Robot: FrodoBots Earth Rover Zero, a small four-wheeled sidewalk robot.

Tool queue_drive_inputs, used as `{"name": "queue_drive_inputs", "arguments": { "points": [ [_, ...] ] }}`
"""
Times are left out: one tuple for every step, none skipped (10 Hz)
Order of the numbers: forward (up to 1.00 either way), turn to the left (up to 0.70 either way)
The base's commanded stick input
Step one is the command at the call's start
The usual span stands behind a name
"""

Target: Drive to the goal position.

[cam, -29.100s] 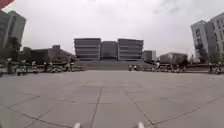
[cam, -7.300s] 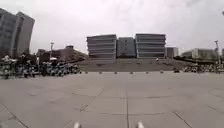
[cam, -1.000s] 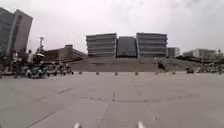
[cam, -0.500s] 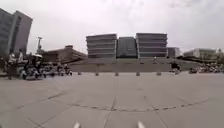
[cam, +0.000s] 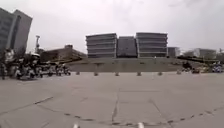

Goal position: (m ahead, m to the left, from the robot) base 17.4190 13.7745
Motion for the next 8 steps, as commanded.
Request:
{"name": "queue_drive_inputs", "arguments": {
  "points": [
    [0.85, 0.08],
    [0.85, 0.05],
    [0.85, 0.03],
    [0.85, 0.00],
    [0.85, 0.00],
    [0.85, 0.00],
    [0.85, 0.00],
    [0.85, 0.00]
  ]
}}
